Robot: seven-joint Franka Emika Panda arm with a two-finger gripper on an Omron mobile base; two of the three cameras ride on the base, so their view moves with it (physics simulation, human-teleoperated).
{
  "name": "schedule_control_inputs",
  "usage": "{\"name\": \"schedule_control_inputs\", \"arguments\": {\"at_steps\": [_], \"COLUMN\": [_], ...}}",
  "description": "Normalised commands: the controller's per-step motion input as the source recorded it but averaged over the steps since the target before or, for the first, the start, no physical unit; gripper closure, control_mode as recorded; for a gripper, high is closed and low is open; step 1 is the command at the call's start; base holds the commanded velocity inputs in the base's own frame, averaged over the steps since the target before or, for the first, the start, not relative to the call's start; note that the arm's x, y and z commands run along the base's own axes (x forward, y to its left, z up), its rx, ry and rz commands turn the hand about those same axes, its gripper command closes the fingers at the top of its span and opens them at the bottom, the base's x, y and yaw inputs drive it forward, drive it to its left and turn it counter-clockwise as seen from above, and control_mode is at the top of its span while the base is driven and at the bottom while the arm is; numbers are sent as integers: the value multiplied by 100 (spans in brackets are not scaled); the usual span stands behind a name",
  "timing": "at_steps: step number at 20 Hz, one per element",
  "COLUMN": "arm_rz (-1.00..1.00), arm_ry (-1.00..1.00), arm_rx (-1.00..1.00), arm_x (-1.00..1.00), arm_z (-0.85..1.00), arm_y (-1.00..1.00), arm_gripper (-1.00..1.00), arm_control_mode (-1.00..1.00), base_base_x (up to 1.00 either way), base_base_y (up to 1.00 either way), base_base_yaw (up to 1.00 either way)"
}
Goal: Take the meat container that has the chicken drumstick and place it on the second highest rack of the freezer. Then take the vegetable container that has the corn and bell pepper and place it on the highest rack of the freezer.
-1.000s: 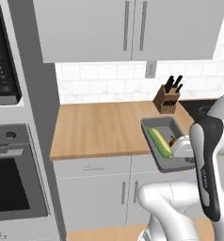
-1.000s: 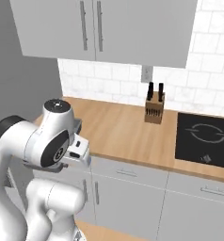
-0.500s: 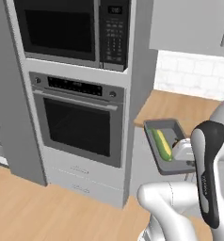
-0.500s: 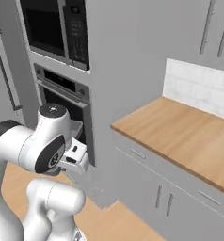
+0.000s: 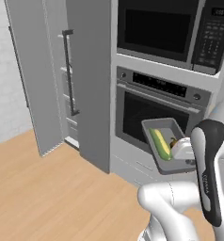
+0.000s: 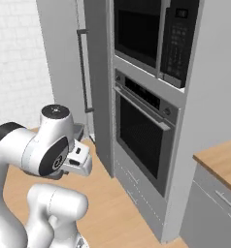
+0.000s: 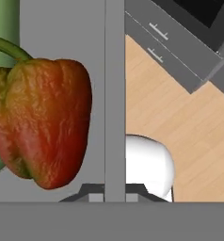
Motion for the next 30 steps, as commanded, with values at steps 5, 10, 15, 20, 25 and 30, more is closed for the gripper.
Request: {"name": "schedule_control_inputs", "arguments": {"at_steps": [5,10,15,20,25,30], "arm_rz": [0,0,0,0,0,0], "arm_ry": [0,0,0,0,0,0], "arm_rx": [0,0,0,0,0,0], "arm_x": [0,0,0,0,0,0], "arm_z": [0,0,0,0,0,0], "arm_y": [0,0,0,0,0,0], "arm_gripper": [100,100,100,100,100,100], "arm_control_mode": [100,100,100,100,100,100], "base_base_x": [100,100,100,99,72,64], "base_base_y": [99,100,57,-37,-8,95], "base_base_yaw": [10,-4,4,43,34,-6]}}
